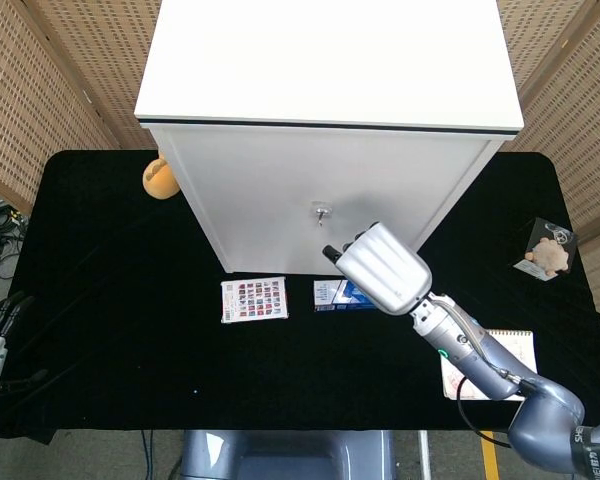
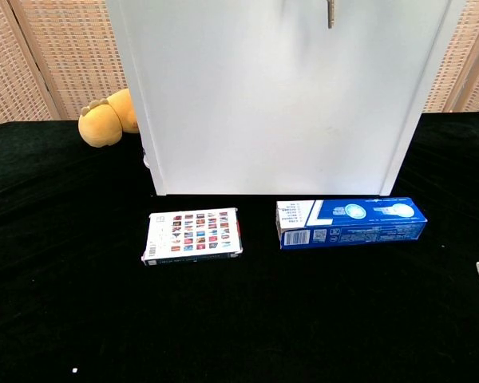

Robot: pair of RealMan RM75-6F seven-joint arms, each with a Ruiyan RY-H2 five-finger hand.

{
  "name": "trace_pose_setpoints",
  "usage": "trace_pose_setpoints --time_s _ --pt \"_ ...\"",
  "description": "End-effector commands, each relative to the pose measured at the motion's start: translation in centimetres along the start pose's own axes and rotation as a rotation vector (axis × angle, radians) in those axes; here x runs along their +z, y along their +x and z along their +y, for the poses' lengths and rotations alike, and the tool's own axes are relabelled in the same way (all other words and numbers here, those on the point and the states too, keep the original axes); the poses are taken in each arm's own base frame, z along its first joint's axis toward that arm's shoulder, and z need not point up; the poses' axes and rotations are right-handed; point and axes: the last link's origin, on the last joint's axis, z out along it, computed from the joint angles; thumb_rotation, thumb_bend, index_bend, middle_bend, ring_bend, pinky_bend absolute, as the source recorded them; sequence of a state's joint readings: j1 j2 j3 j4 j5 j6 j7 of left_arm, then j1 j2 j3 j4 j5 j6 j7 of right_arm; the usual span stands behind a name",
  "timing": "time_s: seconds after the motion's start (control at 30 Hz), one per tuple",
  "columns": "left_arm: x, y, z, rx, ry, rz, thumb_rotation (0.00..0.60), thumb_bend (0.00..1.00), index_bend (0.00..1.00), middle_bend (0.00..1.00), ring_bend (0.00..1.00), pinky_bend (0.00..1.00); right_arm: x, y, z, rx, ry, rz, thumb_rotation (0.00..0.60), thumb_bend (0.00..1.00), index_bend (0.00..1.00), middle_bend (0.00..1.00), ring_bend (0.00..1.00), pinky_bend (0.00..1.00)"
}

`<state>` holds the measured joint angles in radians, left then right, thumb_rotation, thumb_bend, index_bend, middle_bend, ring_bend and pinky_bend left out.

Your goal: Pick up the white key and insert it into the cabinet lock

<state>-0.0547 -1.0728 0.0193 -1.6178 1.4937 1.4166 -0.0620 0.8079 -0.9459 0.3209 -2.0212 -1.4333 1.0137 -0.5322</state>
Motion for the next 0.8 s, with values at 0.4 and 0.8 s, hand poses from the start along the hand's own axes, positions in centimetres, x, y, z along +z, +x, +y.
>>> trace_pose_setpoints --time_s 0.4,0.8 --pt "0.3 -0.2 -0.1 0.004 0.006 -0.008 0.600 0.00 0.00 0.00 0.00 0.00 2.6 -0.9 0.6 -0.067 -0.005 0.015 0.600 0.60 0.68 0.90 0.88 1.00" --pt "0.6 -0.3 -0.2 0.007 0.017 -0.016 0.600 0.00 0.00 0.00 0.00 0.00 4.5 -1.1 -0.6 -0.070 -0.016 0.048 0.600 0.60 0.70 0.90 0.88 1.00"
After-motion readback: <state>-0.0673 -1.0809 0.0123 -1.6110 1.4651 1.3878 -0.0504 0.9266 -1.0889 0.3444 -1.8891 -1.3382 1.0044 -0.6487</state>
